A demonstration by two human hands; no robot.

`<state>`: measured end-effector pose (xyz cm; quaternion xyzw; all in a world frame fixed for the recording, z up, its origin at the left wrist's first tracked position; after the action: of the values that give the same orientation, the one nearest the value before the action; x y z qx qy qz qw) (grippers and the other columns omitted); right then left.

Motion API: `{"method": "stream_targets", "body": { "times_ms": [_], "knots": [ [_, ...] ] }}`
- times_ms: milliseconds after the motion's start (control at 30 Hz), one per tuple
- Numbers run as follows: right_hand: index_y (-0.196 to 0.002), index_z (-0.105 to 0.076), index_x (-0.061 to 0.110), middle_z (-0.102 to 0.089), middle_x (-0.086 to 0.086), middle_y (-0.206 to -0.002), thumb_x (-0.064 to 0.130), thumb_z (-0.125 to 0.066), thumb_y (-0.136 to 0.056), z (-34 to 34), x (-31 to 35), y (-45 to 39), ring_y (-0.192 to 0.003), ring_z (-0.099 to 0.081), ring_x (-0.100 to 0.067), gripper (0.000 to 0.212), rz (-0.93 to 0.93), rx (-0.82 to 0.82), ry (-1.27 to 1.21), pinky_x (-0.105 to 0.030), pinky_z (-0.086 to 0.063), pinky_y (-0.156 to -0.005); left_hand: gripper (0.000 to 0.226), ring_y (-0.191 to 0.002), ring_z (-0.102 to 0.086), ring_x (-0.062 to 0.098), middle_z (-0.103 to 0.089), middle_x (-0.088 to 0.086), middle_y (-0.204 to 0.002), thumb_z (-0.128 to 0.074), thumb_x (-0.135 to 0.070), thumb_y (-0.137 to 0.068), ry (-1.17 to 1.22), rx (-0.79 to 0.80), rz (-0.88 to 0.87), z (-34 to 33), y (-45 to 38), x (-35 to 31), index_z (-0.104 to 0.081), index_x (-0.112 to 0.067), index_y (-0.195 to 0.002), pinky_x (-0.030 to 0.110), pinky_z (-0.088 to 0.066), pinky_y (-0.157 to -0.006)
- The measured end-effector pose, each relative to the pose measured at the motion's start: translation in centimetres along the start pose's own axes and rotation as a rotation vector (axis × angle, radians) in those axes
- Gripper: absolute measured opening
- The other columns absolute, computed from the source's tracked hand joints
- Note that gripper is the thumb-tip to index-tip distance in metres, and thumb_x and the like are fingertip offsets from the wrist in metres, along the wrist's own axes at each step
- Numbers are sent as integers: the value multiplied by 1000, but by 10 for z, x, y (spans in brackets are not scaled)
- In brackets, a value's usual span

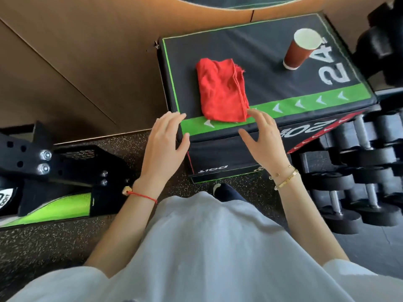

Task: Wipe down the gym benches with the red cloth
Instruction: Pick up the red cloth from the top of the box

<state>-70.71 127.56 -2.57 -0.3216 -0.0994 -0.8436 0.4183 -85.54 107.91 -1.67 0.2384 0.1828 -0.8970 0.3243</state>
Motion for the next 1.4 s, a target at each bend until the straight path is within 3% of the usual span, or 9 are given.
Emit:
{"method": "stream_targets", "body": {
  "times_ms": [300, 600, 733, 867, 933, 1033, 1133, 1233, 1400],
  "knots": [
    [-140, -39, -6, -40, -20, -145, 31, -59, -93, -7, -39, -103, -138, -33, -33, 62, 9, 136, 127, -40, -23, -117, 44, -144, -34, 26, -47, 9, -145, -50, -18, -98, -107, -33, 121, -59, -64, -3, -47, -8, -141, 46, -24, -121],
    [-140, -39, 2, -34, -13, -150, 52, -54, -90, -36, -43, -135, -143, -22, -30, 72, -31, 171, 259, -48, -13, -117, 43, -144, -32, 30, -44, 12, -148, -51, -15, -98, -144, 20, 190, -87, -67, 7, -49, -6, -139, 52, -28, -118],
    [-131, -43, 1, -38, -12, -145, 46, -60, -87, -44, -40, -135, -141, -25, -32, 65, -42, 134, 229, -48, -13, -118, 42, -143, -33, 30, -44, 11, -147, -51, -16, -97, -146, 6, 177, -87, -67, 10, -50, -7, -138, 51, -28, -118],
    [-113, -53, 2, -46, -11, -136, 31, -63, -85, -49, -34, -138, -138, -29, -30, 42, -22, 97, 182, -47, -12, -118, 43, -143, -33, 31, -43, 12, -147, -51, -16, -97, -155, 15, 167, -87, -66, 10, -49, -6, -139, 50, -27, -118],
    [-105, -55, 1, -53, -12, -126, 23, -62, -83, -51, -30, -137, -130, -38, -32, 32, -2, 69, 162, -43, -22, -114, 44, -143, -32, 31, -43, 12, -148, -50, -17, -98, -158, 24, 166, -86, -65, 10, -48, -6, -140, 50, -27, -118],
    [-95, -50, 5, -59, -13, -95, 17, -59, -80, -47, -23, -133, -98, -51, -33, 21, -67, 30, 17, -38, -36, -83, 44, -144, -32, 31, -42, 12, -149, -51, -16, -98, -159, 41, 153, -83, -66, 10, -48, -6, -140, 50, -27, -118],
    [-87, -37, 13, -45, 2, -62, 12, -58, -81, -37, -20, -126, -60, -42, -22, 22, -146, -10, -229, -31, -22, -60, 43, -144, -32, 30, -44, 11, -148, -52, -16, -97, -144, 58, 149, -80, -67, 11, -49, -7, -139, 49, -26, -119],
    [-87, -39, 14, -41, 10, -62, 10, -60, -81, -24, -23, -117, -57, -39, -13, 22, -179, -42, -329, -27, -25, -59, 43, -144, -33, 27, -46, 8, -147, -53, -16, -97, -133, 50, 144, -77, -67, 9, -49, -8, -139, 48, -24, -121],
    [-91, -49, 9, -51, 3, -77, 5, -61, -83, -4, -39, -98, -68, -45, -8, 15, -277, -33, -515, -18, -39, -64, 41, -140, -39, 25, -52, 7, -142, -53, -16, -96, -80, 38, 85, -73, -67, -3, -53, -9, -136, 44, -31, -118]
  ]
}}
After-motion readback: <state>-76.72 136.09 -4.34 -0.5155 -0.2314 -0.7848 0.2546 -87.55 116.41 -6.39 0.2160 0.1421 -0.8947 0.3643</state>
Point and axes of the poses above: each hand's wrist, its own y-axis away from the middle knuckle, its own z-axis out of the back of the hand, x = y × z, the point moved 2 cm from there along -y, towards the middle knuckle
